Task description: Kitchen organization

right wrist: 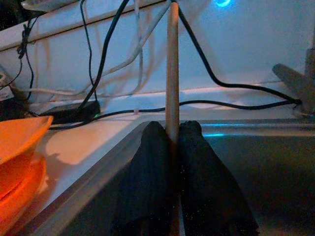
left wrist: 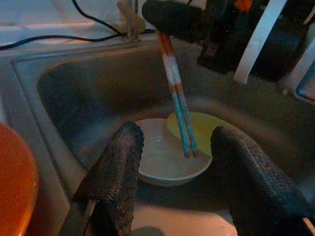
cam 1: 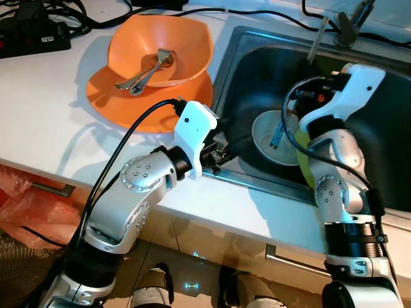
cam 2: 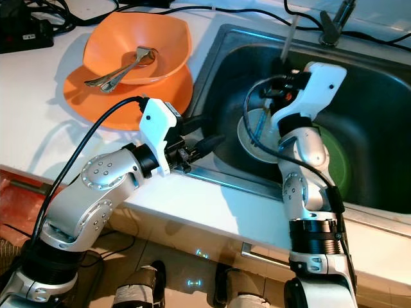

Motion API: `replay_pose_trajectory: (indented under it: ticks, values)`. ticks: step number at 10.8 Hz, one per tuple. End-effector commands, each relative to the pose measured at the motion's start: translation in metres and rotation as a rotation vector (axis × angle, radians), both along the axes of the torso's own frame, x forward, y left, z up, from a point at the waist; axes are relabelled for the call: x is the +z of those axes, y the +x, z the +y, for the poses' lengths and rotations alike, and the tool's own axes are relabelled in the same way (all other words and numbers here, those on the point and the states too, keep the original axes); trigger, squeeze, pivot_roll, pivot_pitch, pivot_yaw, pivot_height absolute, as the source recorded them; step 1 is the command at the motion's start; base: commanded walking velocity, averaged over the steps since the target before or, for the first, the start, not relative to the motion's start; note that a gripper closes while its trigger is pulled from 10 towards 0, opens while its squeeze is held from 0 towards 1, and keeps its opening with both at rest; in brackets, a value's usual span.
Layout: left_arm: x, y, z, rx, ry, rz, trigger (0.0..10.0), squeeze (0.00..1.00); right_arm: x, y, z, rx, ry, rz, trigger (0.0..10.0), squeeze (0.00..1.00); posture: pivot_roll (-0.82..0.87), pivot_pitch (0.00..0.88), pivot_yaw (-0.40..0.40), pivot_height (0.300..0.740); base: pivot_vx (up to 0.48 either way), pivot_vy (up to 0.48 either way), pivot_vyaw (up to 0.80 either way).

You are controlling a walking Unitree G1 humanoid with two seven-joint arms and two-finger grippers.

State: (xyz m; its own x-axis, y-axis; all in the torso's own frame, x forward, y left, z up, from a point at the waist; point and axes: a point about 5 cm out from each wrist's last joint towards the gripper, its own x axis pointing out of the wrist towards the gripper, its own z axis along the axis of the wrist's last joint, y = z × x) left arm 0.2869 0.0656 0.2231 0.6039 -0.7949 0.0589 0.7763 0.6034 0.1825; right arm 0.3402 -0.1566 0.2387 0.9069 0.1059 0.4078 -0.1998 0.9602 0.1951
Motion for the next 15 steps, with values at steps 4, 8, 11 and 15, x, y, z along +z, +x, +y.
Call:
replay_pose_trajectory:
  ticks: [4, 8, 11, 15]
  values:
    - [0.002, -0.005, -0.004, -0.035, -0.011, 0.015, 10.0, 0.00, -0.016, 0.001, 0.002, -0.001, -0.003, 0.049, 10.0, 0.85, 0.13, 0.250, -0.022, 0.740, 0.000, 0.000, 0.00]
    - [0.013, 0.000, -0.004, 0.017, -0.054, -0.050, 10.0, 0.00, -0.009, 0.000, 0.001, -0.013, 0.022, 0.018, 10.0, 0.00, 0.13, 0.254, -0.020, 0.740, 0.000, 0.000, 0.00]
    - [0.039, 0.005, -0.002, 0.133, -0.136, -0.232, 10.0, 0.00, 0.018, -0.004, 0.003, 0.018, 0.107, -0.072, 10.0, 0.00, 0.13, 0.254, -0.022, 0.740, 0.000, 0.000, 0.00]
    - [0.102, 0.006, 0.034, 0.308, -0.391, -0.394, 10.0, 0.00, 0.015, -0.005, 0.008, 0.054, 0.142, -0.075, 10.0, 0.00, 0.14, 0.254, -0.024, 0.740, 0.000, 0.000, 0.00]
